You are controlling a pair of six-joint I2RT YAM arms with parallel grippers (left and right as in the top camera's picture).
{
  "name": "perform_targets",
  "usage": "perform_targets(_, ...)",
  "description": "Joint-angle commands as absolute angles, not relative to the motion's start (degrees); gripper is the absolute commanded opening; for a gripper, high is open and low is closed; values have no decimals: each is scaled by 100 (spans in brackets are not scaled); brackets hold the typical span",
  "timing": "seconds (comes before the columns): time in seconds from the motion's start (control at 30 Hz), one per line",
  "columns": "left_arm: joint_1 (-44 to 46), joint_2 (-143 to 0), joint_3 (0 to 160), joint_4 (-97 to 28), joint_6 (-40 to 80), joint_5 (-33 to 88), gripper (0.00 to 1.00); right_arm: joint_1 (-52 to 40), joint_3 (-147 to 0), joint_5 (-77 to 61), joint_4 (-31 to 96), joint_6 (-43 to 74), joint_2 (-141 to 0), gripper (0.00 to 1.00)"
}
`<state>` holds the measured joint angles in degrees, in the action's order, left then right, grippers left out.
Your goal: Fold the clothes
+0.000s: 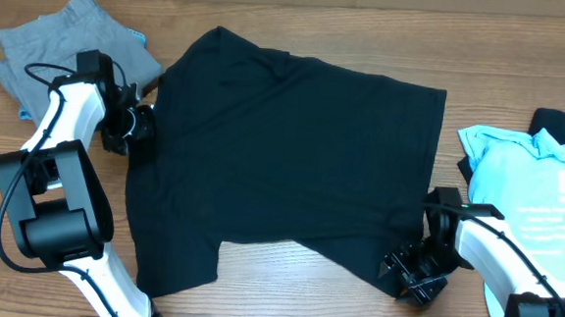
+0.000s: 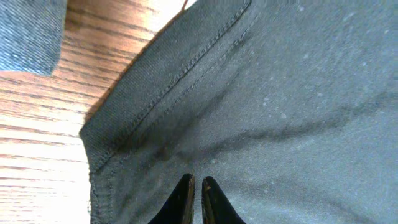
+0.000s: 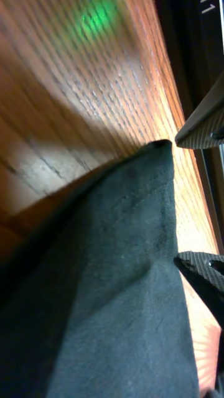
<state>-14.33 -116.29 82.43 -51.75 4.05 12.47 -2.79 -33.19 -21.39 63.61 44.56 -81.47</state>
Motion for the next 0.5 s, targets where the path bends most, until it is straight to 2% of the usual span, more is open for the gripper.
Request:
perform_targets(0.0, -1411, -11714, 8420, -5256, 242, 1363, 10, -467, -3201, -2016, 6241, 4932, -8068, 55)
perform_targets(0.07, -1411, -11714, 8429, -5275, 78, 1518, 10, -550, -3033, -1909, 6108, 5144, -8068, 54)
perform_targets(0.17, -1411, -11714, 8429, -5269, -110, 1756, 13, -552, -2799, -1907, 6001, 5280, -8068, 47)
perform_targets(0.23, -1411, -11714, 8429, -5262, -134, 1787, 14, -541, -2742, -1852, 5889, 5280, -8068, 37)
perform_targets(0.37, -1411, -11714, 8429, -5264, -137, 1787, 14, -460, -2943, -1782, 5946, 5295, -8066, 6)
perform_targets(0.47, -1411, -11714, 8429, -5269, -137, 1787, 15, -316, -3404, -1240, 6311, 5231, -8066, 4)
